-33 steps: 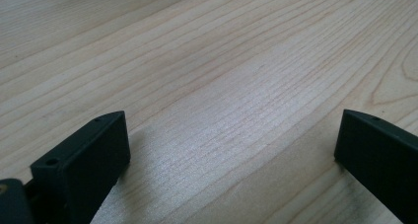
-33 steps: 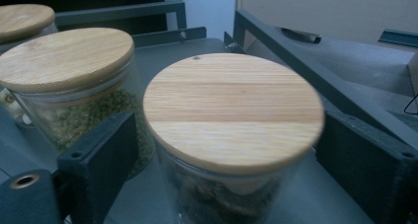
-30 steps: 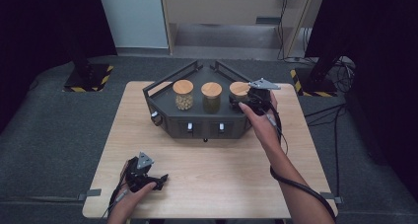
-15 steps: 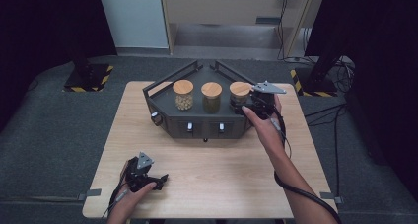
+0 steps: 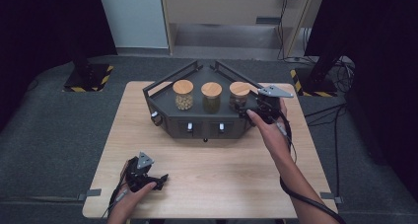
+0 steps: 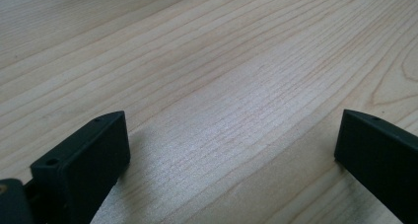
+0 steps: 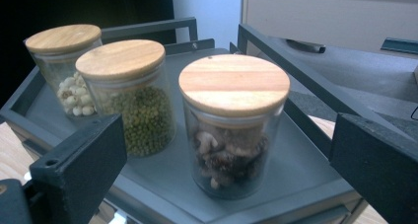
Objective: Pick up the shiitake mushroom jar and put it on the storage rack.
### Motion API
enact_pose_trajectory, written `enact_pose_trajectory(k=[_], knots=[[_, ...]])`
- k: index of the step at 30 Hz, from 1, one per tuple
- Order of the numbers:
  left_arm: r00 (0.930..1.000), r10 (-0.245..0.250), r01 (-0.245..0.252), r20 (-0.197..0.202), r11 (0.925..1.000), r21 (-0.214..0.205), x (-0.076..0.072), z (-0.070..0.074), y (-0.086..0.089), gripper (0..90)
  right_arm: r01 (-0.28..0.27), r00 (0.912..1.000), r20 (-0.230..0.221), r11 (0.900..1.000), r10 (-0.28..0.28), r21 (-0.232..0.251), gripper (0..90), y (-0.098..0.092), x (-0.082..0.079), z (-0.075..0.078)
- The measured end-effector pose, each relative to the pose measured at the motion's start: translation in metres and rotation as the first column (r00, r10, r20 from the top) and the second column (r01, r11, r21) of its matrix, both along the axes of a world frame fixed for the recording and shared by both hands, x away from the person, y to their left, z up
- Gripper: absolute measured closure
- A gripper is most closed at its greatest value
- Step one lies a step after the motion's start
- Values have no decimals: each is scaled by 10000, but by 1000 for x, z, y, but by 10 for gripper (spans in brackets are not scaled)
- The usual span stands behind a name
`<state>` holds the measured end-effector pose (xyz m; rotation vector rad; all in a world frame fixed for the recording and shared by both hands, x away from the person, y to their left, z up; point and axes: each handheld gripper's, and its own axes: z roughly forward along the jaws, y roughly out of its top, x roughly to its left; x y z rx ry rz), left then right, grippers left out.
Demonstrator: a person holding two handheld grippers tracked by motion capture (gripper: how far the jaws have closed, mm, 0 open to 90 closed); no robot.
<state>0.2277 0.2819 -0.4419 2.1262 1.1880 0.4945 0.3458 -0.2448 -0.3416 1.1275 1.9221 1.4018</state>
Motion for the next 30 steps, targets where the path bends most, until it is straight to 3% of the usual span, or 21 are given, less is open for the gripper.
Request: enact_pose_trajectory(k=[16,30], knots=[[10000,-10,10,-2,10000,-2,0,0,0,0,-283,9996,-79,9965,278,-782,13,-11,-18,-1],[10000,-10,10,-2,10000,-2,0,0,0,0,-481,9987,-244,9936,458,-1022,14,-17,-27,-4]])
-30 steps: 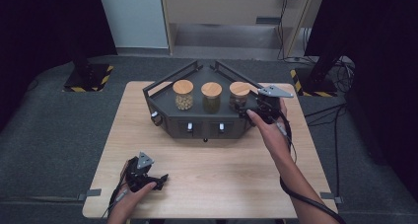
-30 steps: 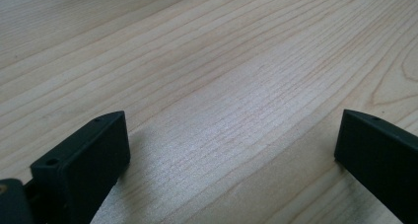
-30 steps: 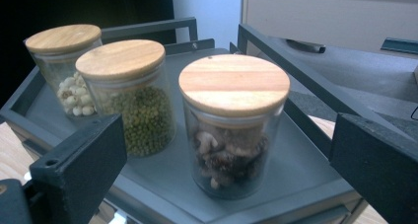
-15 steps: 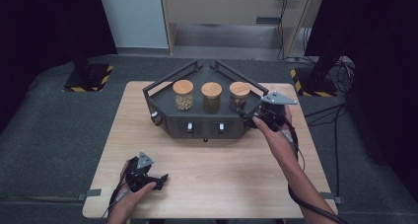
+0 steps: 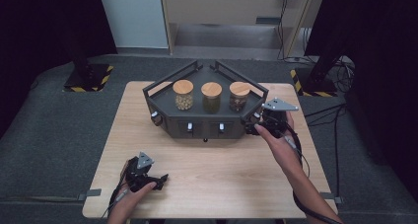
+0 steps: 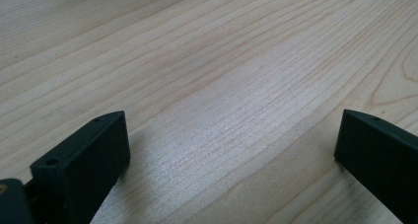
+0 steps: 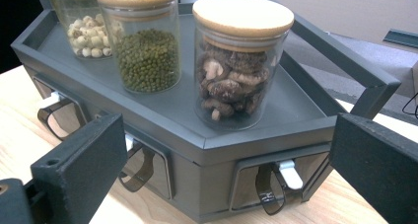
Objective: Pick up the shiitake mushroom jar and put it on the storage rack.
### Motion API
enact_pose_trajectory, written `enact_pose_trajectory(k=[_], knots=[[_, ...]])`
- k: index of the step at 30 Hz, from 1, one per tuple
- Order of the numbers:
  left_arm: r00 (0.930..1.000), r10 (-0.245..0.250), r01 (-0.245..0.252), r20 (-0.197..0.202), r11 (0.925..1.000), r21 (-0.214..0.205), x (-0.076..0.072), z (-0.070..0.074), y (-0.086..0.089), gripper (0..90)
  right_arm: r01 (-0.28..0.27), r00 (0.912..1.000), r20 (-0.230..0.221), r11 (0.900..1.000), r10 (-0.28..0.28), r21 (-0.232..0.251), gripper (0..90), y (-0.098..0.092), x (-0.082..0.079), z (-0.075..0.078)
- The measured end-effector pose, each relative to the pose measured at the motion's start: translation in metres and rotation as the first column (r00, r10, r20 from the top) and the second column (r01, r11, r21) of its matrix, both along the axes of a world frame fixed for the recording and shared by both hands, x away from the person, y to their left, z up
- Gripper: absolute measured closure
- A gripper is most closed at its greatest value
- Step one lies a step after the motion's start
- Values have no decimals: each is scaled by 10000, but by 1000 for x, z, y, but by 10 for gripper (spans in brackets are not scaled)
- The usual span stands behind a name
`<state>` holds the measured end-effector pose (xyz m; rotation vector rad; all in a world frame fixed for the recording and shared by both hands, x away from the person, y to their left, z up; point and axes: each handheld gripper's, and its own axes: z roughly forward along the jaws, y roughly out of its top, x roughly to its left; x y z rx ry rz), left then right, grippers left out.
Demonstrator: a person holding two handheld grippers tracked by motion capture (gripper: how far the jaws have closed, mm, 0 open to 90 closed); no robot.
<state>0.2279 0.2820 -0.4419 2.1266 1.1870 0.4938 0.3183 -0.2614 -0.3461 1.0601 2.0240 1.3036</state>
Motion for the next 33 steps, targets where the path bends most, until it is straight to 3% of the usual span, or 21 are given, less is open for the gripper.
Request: enact_pose_trajectory(k=[11,33], knots=[[10000,4,-4,4,10000,-1,0,0,0,0,-35,10000,24,10000,35,56,14,-10,-10,-2],[10000,13,-13,7,10000,16,0,0,0,0,-190,9972,-721,9998,187,-32,14,-33,-26,-28]])
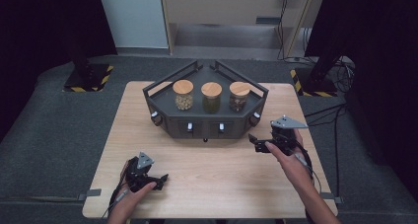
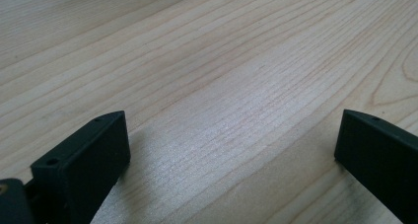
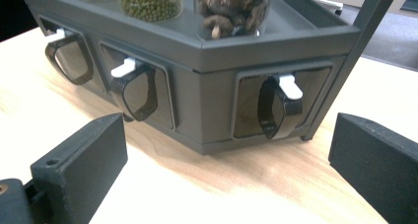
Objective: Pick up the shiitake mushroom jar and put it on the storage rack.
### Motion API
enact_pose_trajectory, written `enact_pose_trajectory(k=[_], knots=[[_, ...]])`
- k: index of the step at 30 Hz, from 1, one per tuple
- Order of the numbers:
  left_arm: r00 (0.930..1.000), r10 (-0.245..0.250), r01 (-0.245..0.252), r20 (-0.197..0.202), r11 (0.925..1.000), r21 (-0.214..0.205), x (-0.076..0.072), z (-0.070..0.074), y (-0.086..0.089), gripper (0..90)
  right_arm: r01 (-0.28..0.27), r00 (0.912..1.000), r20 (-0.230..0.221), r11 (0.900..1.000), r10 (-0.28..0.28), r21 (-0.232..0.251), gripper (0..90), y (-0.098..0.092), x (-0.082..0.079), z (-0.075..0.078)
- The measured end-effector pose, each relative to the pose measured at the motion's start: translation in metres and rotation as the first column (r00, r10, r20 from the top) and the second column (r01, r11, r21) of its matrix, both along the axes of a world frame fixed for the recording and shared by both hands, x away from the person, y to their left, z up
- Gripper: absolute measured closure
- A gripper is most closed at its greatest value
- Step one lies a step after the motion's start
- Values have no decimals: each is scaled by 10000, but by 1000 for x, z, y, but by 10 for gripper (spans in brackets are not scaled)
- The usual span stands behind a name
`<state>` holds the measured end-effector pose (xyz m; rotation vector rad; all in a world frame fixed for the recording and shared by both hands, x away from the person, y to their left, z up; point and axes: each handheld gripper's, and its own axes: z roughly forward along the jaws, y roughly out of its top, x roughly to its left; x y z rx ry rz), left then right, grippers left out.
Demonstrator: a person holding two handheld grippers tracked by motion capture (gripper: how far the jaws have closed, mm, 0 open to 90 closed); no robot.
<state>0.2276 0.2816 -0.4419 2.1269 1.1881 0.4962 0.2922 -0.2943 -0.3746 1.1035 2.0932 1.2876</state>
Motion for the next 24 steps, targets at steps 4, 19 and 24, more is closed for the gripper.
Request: enact_pose_trajectory(k=[4,19,24], knots=[[10000,14,-14,7,10000,-9,0,0,0,0,16,10000,-57,10000,-16,-1,15,-5,-3,-4],[10000,17,-17,7,10000,-11,0,0,0,0,9,9998,-196,10000,-8,33,15,-15,-13,-11],[10000,22,-22,9,10000,-12,0,0,0,0,1,9998,-219,10000,0,32,16,-16,-16,-14]])
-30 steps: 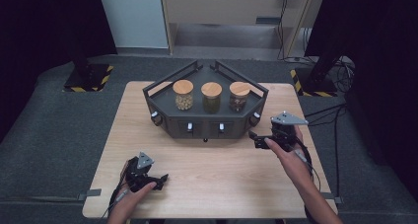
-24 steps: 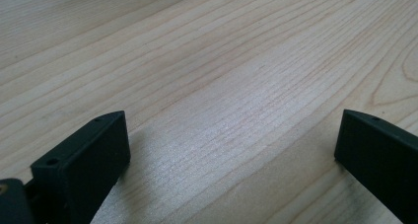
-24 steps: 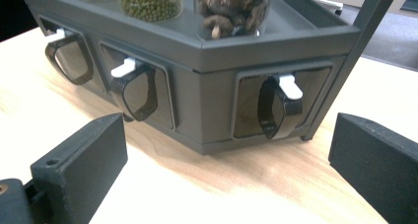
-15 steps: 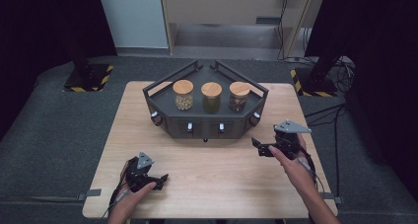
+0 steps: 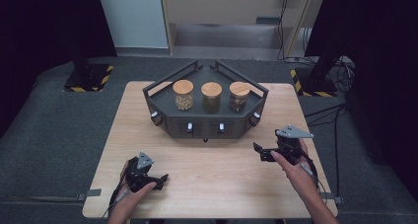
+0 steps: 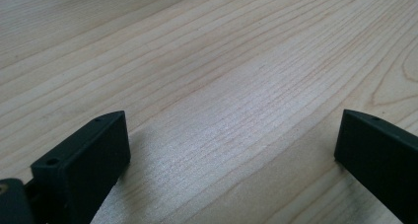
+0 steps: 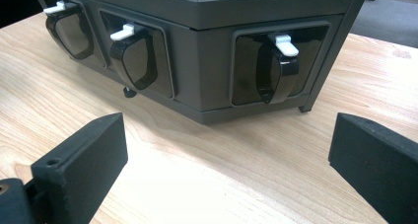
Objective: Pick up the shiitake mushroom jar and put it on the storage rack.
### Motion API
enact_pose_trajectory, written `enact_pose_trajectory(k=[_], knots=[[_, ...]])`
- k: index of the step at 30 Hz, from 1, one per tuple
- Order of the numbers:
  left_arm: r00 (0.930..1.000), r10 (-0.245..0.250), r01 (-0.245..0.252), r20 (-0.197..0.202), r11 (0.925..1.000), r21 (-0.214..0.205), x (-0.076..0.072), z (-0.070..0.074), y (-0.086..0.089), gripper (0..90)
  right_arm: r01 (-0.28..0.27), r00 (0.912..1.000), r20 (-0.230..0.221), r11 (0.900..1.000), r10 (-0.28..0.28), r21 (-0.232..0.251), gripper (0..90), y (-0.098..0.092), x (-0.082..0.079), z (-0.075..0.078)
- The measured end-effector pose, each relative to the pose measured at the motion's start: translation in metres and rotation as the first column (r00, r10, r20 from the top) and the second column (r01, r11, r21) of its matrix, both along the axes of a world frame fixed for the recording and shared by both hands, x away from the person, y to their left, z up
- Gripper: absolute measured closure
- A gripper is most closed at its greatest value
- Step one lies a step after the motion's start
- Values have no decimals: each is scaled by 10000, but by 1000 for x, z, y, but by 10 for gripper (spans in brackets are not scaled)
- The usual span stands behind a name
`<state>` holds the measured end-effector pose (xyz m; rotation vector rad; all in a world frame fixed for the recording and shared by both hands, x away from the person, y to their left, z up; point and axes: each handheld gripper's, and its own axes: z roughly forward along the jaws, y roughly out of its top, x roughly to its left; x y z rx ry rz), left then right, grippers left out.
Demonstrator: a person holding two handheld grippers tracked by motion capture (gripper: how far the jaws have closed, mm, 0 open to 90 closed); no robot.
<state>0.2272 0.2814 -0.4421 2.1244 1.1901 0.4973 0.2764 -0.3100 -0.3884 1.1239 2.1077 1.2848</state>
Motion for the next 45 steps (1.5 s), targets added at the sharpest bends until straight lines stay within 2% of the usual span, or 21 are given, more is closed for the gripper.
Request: enact_pose_trajectory(k=[21,32,45], knots=[[10000,4,-4,0,10000,-1,0,0,0,0,78,9999,-149,9999,-76,130,16,-10,-15,-13],[10000,6,-6,0,10000,0,0,0,0,0,84,10000,-31,10000,-84,14,16,-12,-25,-17],[10000,18,-18,2,10000,5,0,0,0,0,115,9997,-226,9999,-116,-11,16,-16,-33,-28]])
